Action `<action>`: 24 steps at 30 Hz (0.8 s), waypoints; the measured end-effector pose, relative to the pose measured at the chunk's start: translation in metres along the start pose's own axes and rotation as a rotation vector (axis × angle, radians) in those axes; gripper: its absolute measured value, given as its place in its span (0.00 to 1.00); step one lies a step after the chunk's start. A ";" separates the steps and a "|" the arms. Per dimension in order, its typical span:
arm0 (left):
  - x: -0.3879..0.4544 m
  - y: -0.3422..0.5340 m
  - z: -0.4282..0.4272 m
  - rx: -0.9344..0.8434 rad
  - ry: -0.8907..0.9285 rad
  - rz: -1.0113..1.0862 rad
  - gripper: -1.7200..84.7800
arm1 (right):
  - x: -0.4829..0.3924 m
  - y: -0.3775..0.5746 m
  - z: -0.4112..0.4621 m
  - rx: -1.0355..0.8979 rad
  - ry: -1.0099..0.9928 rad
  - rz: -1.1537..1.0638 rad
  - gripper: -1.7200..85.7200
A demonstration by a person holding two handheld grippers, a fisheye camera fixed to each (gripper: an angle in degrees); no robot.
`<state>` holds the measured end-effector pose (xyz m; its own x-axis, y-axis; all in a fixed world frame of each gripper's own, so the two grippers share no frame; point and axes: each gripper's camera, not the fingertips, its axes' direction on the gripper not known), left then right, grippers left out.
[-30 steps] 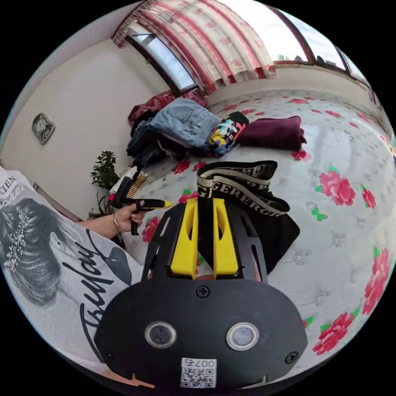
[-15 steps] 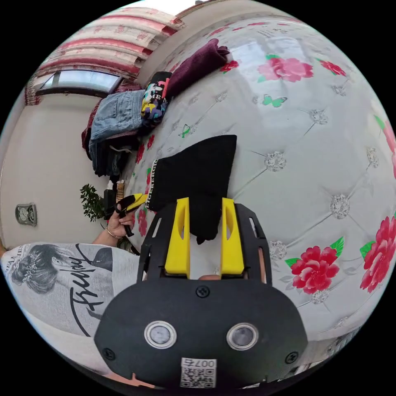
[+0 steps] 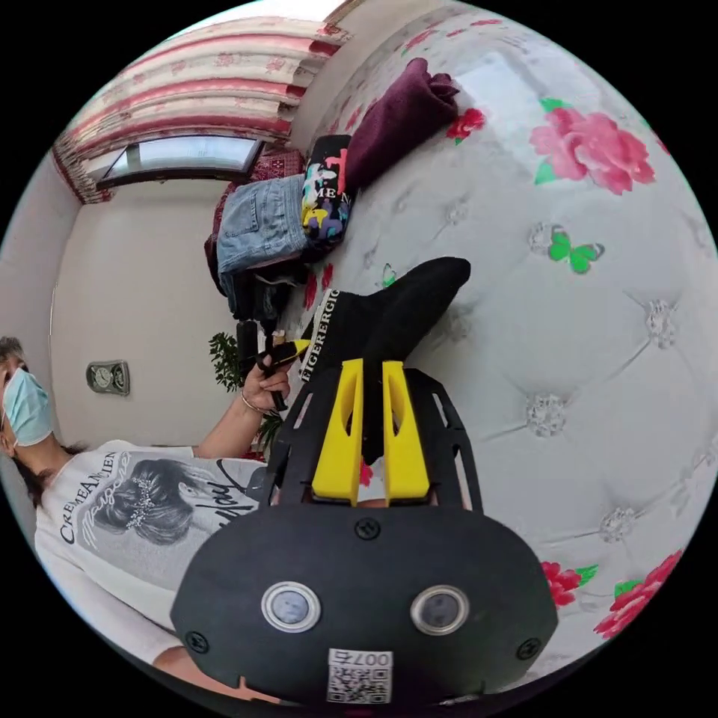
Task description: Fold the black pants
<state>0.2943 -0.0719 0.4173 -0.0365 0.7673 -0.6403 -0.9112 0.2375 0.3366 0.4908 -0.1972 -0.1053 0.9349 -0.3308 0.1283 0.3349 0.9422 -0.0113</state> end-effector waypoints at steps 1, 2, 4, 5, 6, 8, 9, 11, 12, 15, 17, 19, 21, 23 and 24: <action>0.005 -0.012 -0.003 0.010 0.000 0.022 0.04 | -0.008 -0.012 -0.008 0.011 0.002 -0.026 0.09; 0.018 -0.037 -0.010 0.033 -0.006 0.075 0.04 | -0.025 -0.039 -0.025 0.034 0.016 -0.085 0.09; 0.040 -0.079 -0.023 0.080 -0.023 0.163 0.03 | -0.055 -0.079 -0.050 0.081 0.034 -0.185 0.09; 0.055 -0.108 -0.032 0.124 -0.027 0.210 0.04 | -0.075 -0.107 -0.066 0.123 0.040 -0.245 0.09; 0.067 -0.135 -0.041 0.170 -0.036 0.241 0.04 | -0.092 -0.134 -0.081 0.164 0.039 -0.277 0.09; 0.080 -0.173 -0.049 0.233 -0.092 0.244 0.05 | -0.110 -0.170 -0.100 0.240 0.044 -0.288 0.09; 0.082 -0.191 -0.051 0.273 -0.169 0.208 0.05 | -0.118 -0.189 -0.110 0.299 0.079 -0.286 0.09; 0.074 -0.205 -0.046 0.318 -0.293 0.140 0.07 | -0.121 -0.208 -0.119 0.355 0.155 -0.264 0.09; 0.064 -0.203 -0.036 0.319 -0.335 0.096 0.07 | -0.118 -0.212 -0.120 0.362 0.204 -0.251 0.10; 0.045 -0.160 0.013 0.276 -0.420 0.125 0.07 | -0.092 -0.187 -0.099 0.288 0.374 -0.259 0.10; 0.028 -0.119 0.066 0.146 -0.576 0.149 0.07 | -0.057 -0.152 -0.069 0.190 0.493 -0.252 0.11; 0.005 -0.073 0.123 -0.052 -0.744 0.126 0.04 | -0.010 -0.105 -0.044 0.066 0.534 -0.169 0.11; -0.004 -0.009 0.174 -0.197 -0.866 0.155 0.02 | 0.039 -0.031 -0.051 0.061 0.540 -0.044 0.11; 0.001 0.027 0.196 -0.244 -0.940 0.169 0.01 | 0.059 0.021 -0.085 0.160 0.593 0.049 0.11; 0.005 0.044 0.208 -0.261 -0.965 0.163 0.01 | 0.067 0.051 -0.115 0.231 0.654 0.108 0.11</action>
<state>0.3391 0.0664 0.5720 0.0739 0.9598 0.2707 -0.9902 0.0383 0.1345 0.5845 -0.1775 -0.2113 0.8645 -0.1311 -0.4853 0.2709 0.9347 0.2300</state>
